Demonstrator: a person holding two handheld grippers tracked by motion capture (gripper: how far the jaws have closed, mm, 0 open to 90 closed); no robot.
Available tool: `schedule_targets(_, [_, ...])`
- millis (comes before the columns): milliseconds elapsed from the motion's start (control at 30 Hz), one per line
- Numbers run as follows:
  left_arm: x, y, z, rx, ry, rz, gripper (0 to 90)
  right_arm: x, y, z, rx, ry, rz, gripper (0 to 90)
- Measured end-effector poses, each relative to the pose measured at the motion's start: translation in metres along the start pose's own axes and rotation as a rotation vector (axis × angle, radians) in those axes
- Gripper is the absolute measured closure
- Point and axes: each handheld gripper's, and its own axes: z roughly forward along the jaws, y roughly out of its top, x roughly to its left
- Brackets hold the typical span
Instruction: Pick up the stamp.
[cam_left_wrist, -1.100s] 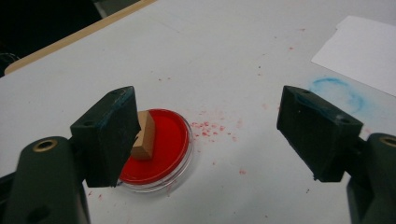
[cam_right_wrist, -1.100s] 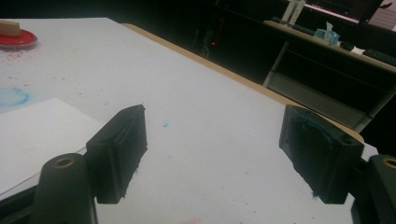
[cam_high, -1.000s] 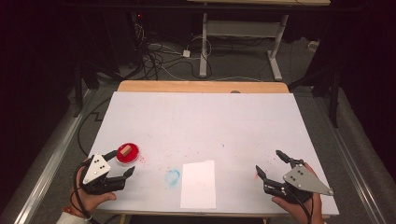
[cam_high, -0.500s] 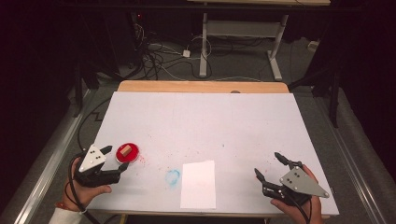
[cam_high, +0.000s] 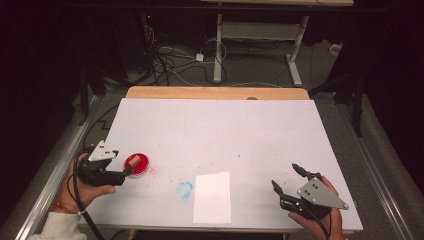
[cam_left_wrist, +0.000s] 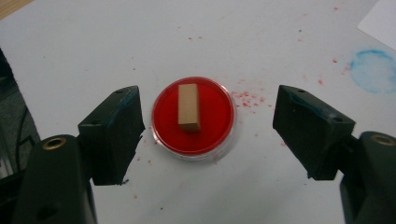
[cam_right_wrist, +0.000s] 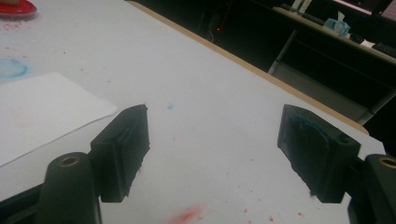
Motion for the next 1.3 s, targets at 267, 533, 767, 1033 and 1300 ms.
schedule_targets(267, [0.018, 0.008, 0.022, 0.093, -0.049, -0.043, 34.9, 0.001, -0.003, 0.006, 0.028, 0.003, -0.017, 26.5])
schedule_targets(533, [0.018, 0.022, 0.045, 0.187, -0.088, -0.036, 46.2, 0.000, -0.005, 0.007, 0.042, 0.004, -0.019, 27.2])
schedule_targets(767, [0.017, 0.019, 0.060, 0.229, -0.091, -0.030, 60.1, -0.001, -0.005, 0.005, 0.033, 0.002, -0.022, 27.9])
schedule_targets(1033, [0.018, 0.016, 0.065, 0.227, -0.069, -0.040, 72.5, 0.000, -0.005, 0.005, 0.026, 0.004, -0.032, 28.2])
schedule_targets(1300, [0.020, 0.014, 0.067, 0.211, -0.077, -0.060, 73.4, 0.001, -0.004, 0.005, 0.025, 0.014, -0.034, 28.4])
